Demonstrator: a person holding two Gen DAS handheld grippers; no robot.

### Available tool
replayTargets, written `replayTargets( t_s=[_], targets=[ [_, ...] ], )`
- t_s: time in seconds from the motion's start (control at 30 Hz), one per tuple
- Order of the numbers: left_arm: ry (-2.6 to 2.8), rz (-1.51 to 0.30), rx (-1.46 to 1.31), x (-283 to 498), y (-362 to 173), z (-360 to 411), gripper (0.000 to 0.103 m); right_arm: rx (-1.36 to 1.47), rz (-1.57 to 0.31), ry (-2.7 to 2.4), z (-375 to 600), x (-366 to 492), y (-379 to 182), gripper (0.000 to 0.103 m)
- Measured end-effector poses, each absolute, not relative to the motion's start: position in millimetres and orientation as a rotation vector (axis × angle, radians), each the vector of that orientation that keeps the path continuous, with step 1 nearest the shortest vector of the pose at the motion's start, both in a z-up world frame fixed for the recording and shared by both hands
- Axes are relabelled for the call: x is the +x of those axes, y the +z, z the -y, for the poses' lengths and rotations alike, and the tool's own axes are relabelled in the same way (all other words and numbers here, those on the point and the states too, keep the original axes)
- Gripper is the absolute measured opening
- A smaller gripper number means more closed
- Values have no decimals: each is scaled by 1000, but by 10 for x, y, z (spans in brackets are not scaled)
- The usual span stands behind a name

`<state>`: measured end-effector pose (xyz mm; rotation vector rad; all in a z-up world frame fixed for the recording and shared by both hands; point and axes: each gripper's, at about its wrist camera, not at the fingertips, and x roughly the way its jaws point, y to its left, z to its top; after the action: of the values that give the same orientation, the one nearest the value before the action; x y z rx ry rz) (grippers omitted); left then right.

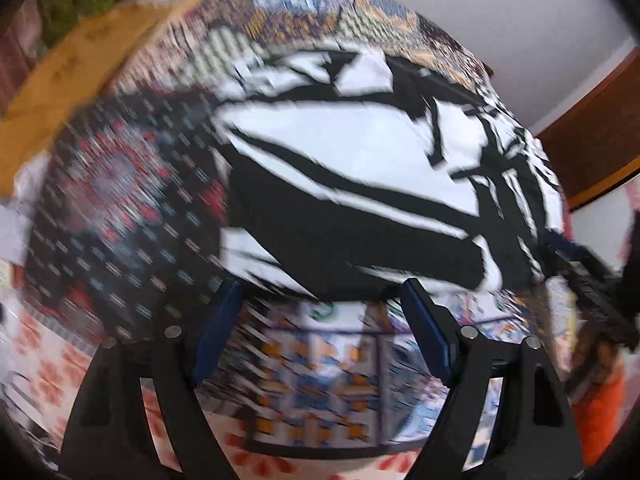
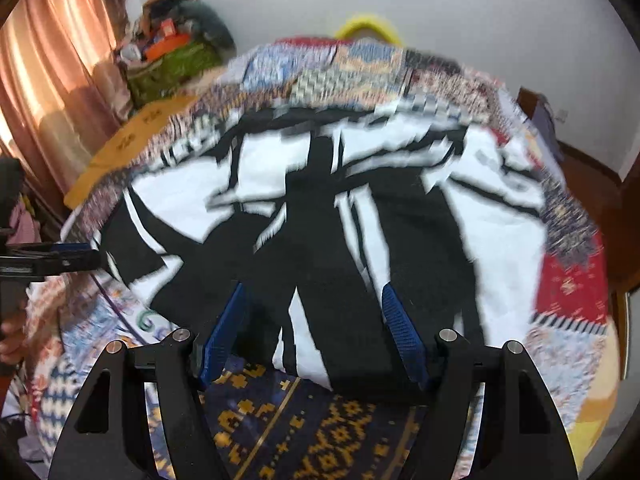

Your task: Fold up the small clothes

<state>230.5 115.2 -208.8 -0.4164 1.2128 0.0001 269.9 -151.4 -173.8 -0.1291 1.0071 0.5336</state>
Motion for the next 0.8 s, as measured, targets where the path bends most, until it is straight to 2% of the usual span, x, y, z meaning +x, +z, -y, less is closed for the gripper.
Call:
replayTargets(
  t_s=[0.17, 0.37, 0.63, 0.73, 0.77, 0.8],
  targets=[
    [-110, -1223, -551, 2307, -2150, -1061, 81, -105, -1083, 550, 1524, 2756, -1909, 67],
    [-179, -1198, -717, 2499, -2298, -1058, 89, -147, -1099, 568, 1475, 2737, -1947, 70],
    [-75, -1128, -849, 3004, -2411, -1306, 88, -126, -1112, 589, 1501, 2767, -1972, 71],
    [-23, -1093, -821, 3149, -2396, -1346, 80, -115, -1111, 594, 1507, 2768, -1973, 72],
    [-3, -1085, -790, 3188, -2384, -1324, 71, -109, -1111, 597, 1511, 2766, -1974, 72],
    [31, -1082, -742, 3223, -2364, -1290, 56, -106, -1113, 598, 1510, 2758, -1973, 72]
  ],
)
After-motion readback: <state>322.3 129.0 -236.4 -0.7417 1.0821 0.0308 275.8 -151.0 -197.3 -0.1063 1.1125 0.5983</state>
